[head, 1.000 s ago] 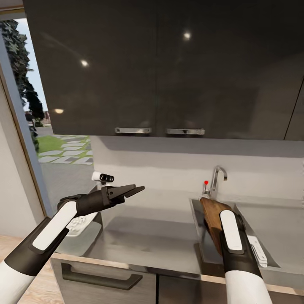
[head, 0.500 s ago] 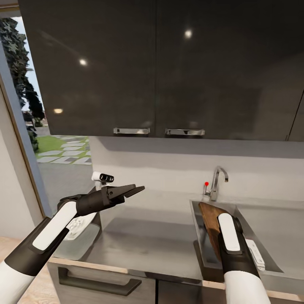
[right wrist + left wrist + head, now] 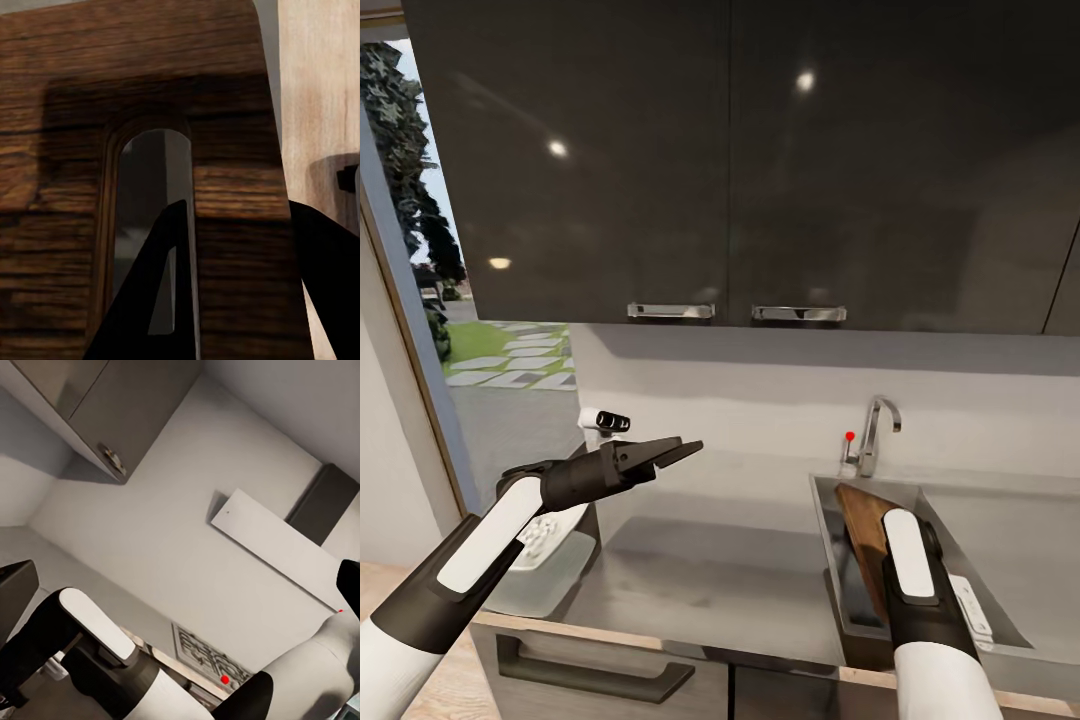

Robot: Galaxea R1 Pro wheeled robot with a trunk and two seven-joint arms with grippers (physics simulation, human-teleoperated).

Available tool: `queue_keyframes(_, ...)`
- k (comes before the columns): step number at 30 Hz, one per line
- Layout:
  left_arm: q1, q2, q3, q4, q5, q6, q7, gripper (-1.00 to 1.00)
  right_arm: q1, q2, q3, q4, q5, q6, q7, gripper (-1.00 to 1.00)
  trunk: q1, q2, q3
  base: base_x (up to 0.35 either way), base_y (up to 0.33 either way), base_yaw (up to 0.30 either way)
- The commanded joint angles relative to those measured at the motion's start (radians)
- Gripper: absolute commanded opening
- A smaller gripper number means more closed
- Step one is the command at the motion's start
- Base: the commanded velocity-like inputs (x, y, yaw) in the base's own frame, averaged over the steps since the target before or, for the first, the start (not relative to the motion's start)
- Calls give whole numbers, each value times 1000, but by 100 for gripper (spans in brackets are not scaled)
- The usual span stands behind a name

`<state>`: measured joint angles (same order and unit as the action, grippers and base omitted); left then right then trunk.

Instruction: In the kitchen, take the Vidalia onion out of the sink, dice it on the chopping board with the paring knife, put the diced onion into the bowl on the countertop, then place both the paring knife and the chopping board into the sink.

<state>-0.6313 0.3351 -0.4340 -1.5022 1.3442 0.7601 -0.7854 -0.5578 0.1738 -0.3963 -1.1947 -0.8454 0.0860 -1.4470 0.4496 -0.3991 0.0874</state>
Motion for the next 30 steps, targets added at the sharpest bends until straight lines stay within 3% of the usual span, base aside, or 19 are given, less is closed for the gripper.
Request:
queue_keyframes(1, -1, 1, -2, 0, 7, 5, 1, 100, -1, 1, -2, 4, -2, 9, -1, -100, 0, -1, 0, 0, 0, 0)
queue_keyframes(26, -1, 0, -2, 8, 9, 5, -1, 100, -1, 1, -4, 36, -3, 10, -4, -100, 0, -1, 0, 44, 0, 0)
queue_keyframes(30, -1, -1, -2, 8, 8, 5, 1, 100, -1, 1, -30, 72, -5, 9, 0, -100, 0, -1, 0, 0, 0, 0)
